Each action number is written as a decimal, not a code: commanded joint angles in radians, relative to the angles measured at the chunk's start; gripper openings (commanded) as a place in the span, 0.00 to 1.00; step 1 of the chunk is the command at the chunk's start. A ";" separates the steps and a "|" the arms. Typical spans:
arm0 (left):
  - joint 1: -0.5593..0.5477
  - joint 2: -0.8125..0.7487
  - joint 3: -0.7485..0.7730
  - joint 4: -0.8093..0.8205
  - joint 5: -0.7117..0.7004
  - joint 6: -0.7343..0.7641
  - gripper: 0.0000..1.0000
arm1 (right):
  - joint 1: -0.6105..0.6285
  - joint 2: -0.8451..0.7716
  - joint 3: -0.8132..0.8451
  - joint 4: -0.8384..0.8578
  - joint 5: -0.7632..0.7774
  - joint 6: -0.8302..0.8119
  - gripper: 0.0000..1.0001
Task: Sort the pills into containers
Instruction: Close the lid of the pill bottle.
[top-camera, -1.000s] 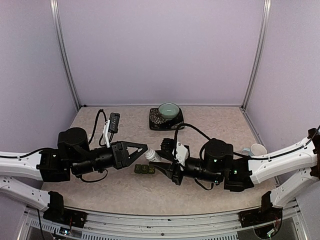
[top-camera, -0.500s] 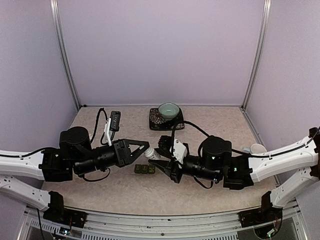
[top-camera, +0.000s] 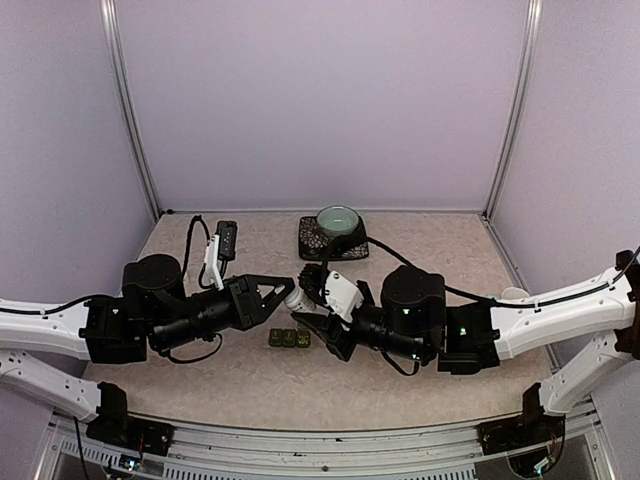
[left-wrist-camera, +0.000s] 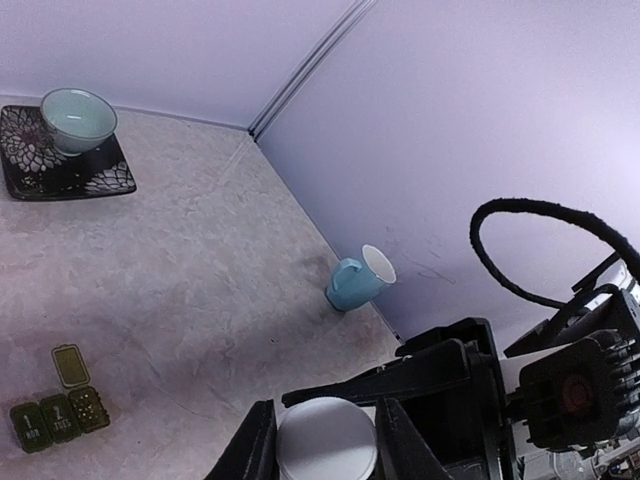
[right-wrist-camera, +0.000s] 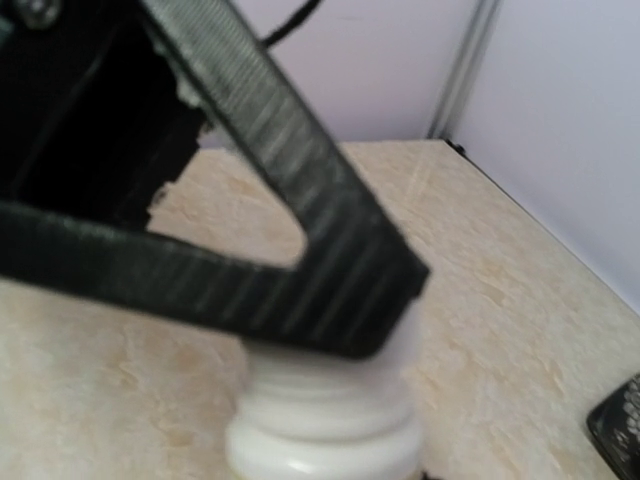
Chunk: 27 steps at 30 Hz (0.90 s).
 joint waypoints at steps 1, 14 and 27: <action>-0.033 0.016 0.024 -0.032 0.059 0.001 0.28 | 0.035 0.041 0.089 0.001 0.085 -0.009 0.28; -0.036 0.019 0.020 -0.037 0.055 0.026 0.27 | 0.067 0.020 0.127 -0.009 0.104 0.064 0.27; -0.037 -0.008 -0.023 0.019 0.141 0.091 0.26 | 0.067 -0.131 0.044 0.011 -0.102 0.155 0.27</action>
